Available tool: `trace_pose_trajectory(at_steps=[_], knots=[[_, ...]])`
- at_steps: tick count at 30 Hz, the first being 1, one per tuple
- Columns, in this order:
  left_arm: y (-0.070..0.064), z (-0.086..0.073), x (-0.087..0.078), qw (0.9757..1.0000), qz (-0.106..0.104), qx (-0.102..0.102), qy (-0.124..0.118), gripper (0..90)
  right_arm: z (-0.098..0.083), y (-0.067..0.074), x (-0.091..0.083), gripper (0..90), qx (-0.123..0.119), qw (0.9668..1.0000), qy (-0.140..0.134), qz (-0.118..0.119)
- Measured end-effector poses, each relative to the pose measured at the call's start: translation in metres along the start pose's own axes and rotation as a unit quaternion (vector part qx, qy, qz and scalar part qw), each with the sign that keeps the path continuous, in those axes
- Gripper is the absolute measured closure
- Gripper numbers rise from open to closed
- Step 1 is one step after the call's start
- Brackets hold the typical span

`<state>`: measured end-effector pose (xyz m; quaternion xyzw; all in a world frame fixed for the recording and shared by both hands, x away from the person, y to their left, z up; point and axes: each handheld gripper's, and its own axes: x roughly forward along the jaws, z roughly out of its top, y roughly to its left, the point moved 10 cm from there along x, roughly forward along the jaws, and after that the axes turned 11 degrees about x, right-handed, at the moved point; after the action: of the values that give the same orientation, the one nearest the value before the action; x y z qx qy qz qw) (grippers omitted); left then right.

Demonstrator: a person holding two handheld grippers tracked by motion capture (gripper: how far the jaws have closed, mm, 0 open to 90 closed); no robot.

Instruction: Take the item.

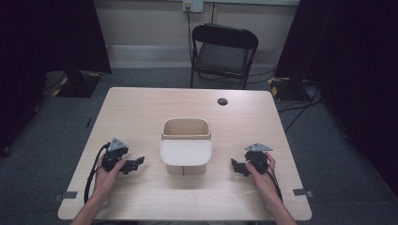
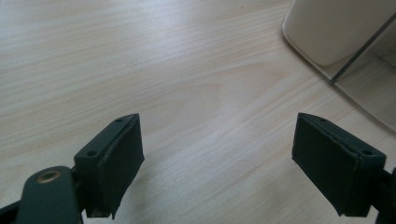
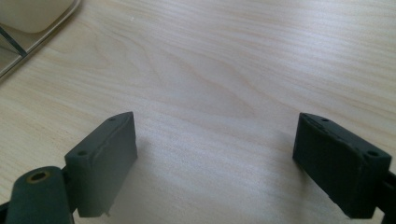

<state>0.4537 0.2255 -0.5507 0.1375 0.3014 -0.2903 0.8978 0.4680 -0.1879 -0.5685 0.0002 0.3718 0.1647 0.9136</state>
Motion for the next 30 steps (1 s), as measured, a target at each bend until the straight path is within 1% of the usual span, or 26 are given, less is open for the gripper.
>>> trace_pose_trajectory(at_steps=[2, 4, 5, 6, 7, 8, 10, 12, 13, 14, 16, 17, 18, 19, 21, 23, 24, 26, 27, 30], knots=[[-0.003, 0.002, -0.003, 1.0, -0.006, 0.003, -0.007, 16.1, 0.0, 0.0, 0.0, 12.9, 0.0, 1.0, 0.0, 0.0], [-0.005, 0.004, -0.005, 0.9999, -0.006, 0.005, -0.011, 16.1, 0.0, 0.0, 0.0, 12.9, 0.0, 1.0, 0.0, 0.0], [-0.006, 0.006, -0.006, 0.9998, -0.007, 0.013, -0.016, 16.1, 0.0, 0.0, 0.0, 12.9, 0.0, 1.0, 0.0, 0.0], [-0.008, 0.009, -0.009, 0.9994, -0.006, 0.027, -0.022, 16.2, 0.0, 0.0, 0.0, 12.9, 0.0, 1.0, 0.0, 0.0], [-0.008, 0.009, -0.009, 0.9994, -0.006, 0.027, -0.022, 16.2, 0.0, 0.0, 0.0, 12.9, 0.0, 1.0, 0.0, 0.0], [-0.01, 0.011, -0.011, 0.9992, -0.005, 0.033, -0.024, 16.2, 0.0, 0.0, 0.0, 13.0, 0.0, 1.0, 0.0, 0.0], [-0.015, 0.014, -0.013, 0.9988, -0.015, 0.035, -0.03, 16.4, 0.0, 0.0, 0.0, 12.9, 0.0, 1.0, 0.0, 0.0], [-0.019, 0.017, -0.015, 0.9984, -0.016, 0.044, -0.031, 16.6, 0.0, 0.0, 0.0, 12.9, 0.0, 1.0, 0.0, 0.0], [-0.023, 0.02, -0.017, 0.998, -0.023, 0.045, -0.039, 16.7, 0.0, 0.0, 0.0, 12.9, 0.0, 1.0, 0.0, 0.0], [-0.023, 0.02, -0.017, 0.998, -0.023, 0.045, -0.039, 16.7, 0.0, 0.0, 0.0, 12.9, 0.0, 1.0, 0.0, 0.0], [-0.028, 0.023, -0.019, 0.9973, -0.031, 0.05, -0.044, 16.6, 0.0, 0.0, 0.0, 12.9, 0.0, 1.0, 0.0, 0.0], [-0.031, 0.024, -0.018, 0.9971, -0.035, 0.049, -0.046, 16.7, 0.0, 0.0, 0.0, 12.9, 0.001, 1.0, 0.0, 0.0], [-0.034, 0.023, -0.018, 0.9969, -0.041, 0.054, -0.04, 16.7, 0.0, 0.0, 0.0, 12.9, 0.0, 1.0, 0.0, 0.0], [-0.034, 0.023, -0.018, 0.9969, -0.041, 0.054, -0.04, 16.7, 0.0, 0.0, 0.0, 12.9, 0.0, 1.0, 0.0, 0.0], [-0.037, 0.024, -0.018, 0.9967, -0.047, 0.051, -0.042, 16.7, 0.0, 0.0, 0.0, 12.9, 0.001, 1.0, 0.0, 0.0], [-0.04, 0.026, -0.019, 0.9962, -0.051, 0.054, -0.046, 16.6, 0.0, 0.0, 0.0, 12.9, 0.001, 1.0, 0.0, 0.0], [-0.043, 0.028, -0.02, 0.9957, -0.058, 0.051, -0.051, 16.5, 0.0, 0.0, 0.0, 12.9, 0.0, 1.0, 0.0, 0.0], [-0.045, 0.029, -0.021, 0.9953, -0.061, 0.051, -0.055, 16.5, 0.0, 0.0, 0.0, 12.9, 0.001, 1.0, 0.0, -0.001], [-0.046, 0.03, -0.021, 0.9949, -0.064, 0.056, -0.055, 16.5, 0.0, 0.0, 0.0, 12.9, 0.001, 1.0, 0.0, -0.001], [-0.053, 0.033, -0.023, 0.994, -0.07, 0.058, -0.06, 16.4, 0.0, 0.0, 0.0, 12.9, 0.003, 1.0, 0.0, -0.003]])
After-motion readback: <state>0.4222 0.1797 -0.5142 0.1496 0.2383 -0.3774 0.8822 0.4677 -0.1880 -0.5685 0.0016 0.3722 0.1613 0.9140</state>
